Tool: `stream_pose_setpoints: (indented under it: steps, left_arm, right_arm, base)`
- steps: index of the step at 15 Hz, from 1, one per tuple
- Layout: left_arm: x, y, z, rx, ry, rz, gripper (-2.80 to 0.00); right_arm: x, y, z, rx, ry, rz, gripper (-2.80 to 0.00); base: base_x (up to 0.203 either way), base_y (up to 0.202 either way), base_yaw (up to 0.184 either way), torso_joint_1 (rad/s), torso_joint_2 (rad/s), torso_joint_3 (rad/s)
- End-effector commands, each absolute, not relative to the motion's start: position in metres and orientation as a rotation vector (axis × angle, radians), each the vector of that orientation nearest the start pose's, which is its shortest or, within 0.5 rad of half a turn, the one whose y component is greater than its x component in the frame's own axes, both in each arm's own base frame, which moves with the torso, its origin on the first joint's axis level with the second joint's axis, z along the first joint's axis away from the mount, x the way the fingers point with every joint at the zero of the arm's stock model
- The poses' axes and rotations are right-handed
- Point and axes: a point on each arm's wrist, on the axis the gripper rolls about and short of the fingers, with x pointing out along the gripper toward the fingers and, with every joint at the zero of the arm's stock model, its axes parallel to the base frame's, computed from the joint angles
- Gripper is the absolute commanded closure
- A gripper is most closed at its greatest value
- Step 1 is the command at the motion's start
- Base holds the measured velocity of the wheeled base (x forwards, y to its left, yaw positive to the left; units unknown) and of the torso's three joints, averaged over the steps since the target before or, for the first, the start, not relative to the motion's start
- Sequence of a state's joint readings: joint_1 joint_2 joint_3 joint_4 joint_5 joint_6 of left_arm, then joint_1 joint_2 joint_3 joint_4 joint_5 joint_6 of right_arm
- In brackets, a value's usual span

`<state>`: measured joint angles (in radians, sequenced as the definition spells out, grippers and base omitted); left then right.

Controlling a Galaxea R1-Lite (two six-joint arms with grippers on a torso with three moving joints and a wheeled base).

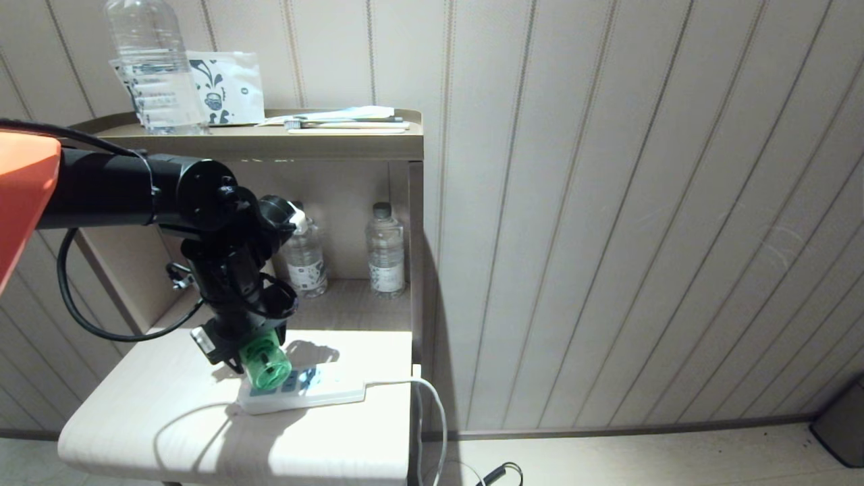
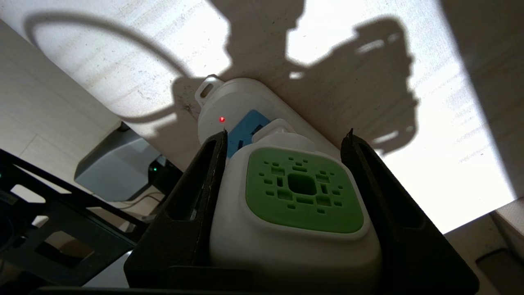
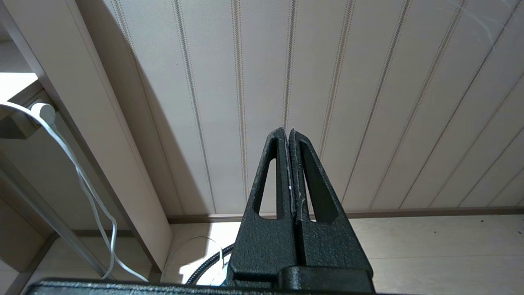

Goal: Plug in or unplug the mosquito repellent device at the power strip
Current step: Insert the plug into the socket

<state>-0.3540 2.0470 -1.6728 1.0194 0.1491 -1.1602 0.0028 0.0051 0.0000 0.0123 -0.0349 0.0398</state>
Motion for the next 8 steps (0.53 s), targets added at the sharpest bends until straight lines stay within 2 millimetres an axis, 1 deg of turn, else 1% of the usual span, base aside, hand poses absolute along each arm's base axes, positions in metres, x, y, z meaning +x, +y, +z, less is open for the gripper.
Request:
stream_pose_setpoints:
  steps: [1,8]
  left_arm:
    - [0.3245,-0.1167,0.1681,-0.626,1.258,0.621,0.00]
    - [0.3211,-0.1193,0.1630,-0.630,1.269,0.644,0.00]
  right_arm:
    - [-0.0224,-0.0009,0.0744,0.040,0.017,-0.033,0.00]
    - [-0.0224,-0.0009,0.0744,0.040,0.017,-0.033,0.00]
  base:
    - [0.000,0.000,0.000,0.000,0.00,0.000]
    - [0.000,0.000,0.000,0.000,0.00,0.000]
